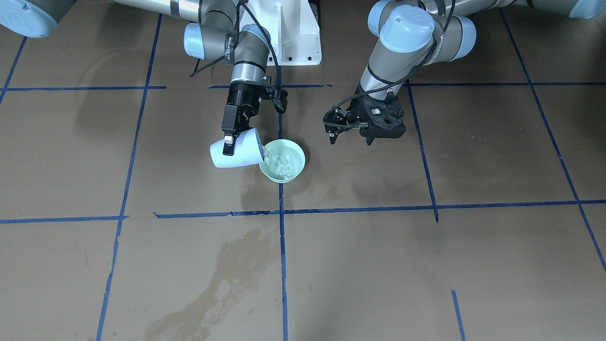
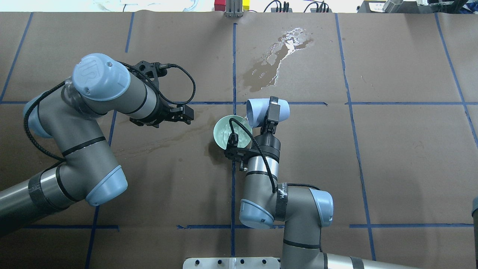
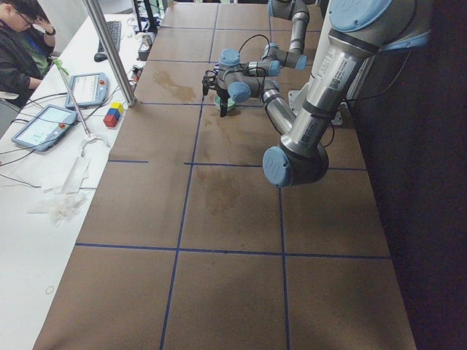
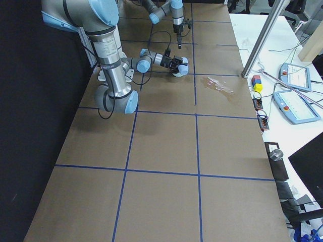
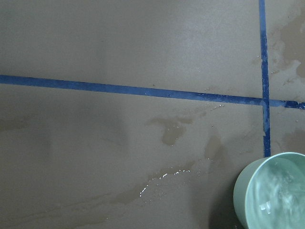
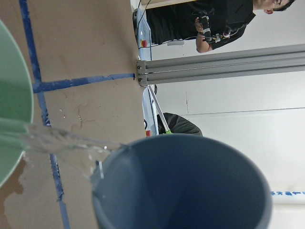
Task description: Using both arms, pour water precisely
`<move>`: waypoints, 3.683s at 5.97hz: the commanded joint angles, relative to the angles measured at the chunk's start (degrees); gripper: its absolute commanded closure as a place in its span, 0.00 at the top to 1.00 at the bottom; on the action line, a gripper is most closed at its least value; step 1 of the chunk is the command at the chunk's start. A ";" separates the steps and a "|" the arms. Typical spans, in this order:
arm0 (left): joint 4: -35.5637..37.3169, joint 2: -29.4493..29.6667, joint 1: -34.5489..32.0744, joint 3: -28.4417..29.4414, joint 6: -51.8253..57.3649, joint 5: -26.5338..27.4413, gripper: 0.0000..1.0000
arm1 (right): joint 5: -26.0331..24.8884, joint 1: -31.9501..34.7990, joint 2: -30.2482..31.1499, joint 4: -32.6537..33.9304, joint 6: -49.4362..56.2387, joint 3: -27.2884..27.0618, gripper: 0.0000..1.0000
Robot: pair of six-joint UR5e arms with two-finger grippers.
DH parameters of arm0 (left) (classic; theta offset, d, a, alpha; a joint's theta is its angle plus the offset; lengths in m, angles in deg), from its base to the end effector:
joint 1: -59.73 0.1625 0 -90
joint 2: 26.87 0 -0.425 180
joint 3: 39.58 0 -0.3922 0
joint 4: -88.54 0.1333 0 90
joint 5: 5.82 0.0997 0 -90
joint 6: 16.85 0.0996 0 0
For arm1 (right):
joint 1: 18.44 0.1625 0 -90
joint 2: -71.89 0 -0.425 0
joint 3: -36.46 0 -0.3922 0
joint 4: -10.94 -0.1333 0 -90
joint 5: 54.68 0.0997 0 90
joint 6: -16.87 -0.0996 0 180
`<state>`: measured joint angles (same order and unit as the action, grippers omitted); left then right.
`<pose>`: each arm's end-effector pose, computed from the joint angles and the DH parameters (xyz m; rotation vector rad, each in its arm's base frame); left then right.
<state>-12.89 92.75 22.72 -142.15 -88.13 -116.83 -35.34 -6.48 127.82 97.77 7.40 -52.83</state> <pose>0.4480 -0.4600 0.2434 0.1322 0.9757 -0.1215 -0.6039 -0.3602 0.2660 1.2372 0.4818 -0.6283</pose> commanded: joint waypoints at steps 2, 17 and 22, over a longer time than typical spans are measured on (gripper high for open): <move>0.00 0.00 0.01 0.00 0.00 0.00 1.00 | -1.15 -0.01 -0.04 0.00 6.64 -0.01 0.00; 0.00 0.00 -0.17 -0.27 0.00 0.00 1.00 | 2.95 0.70 -0.83 -12.65 -8.51 -1.06 0.00; 0.00 0.00 -0.17 -0.35 0.00 0.00 1.00 | 23.27 4.82 3.64 -12.74 -60.17 -14.58 0.00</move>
<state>-12.89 92.75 22.55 -142.49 -88.13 -116.83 -14.45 -2.53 130.19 85.09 -45.45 -65.43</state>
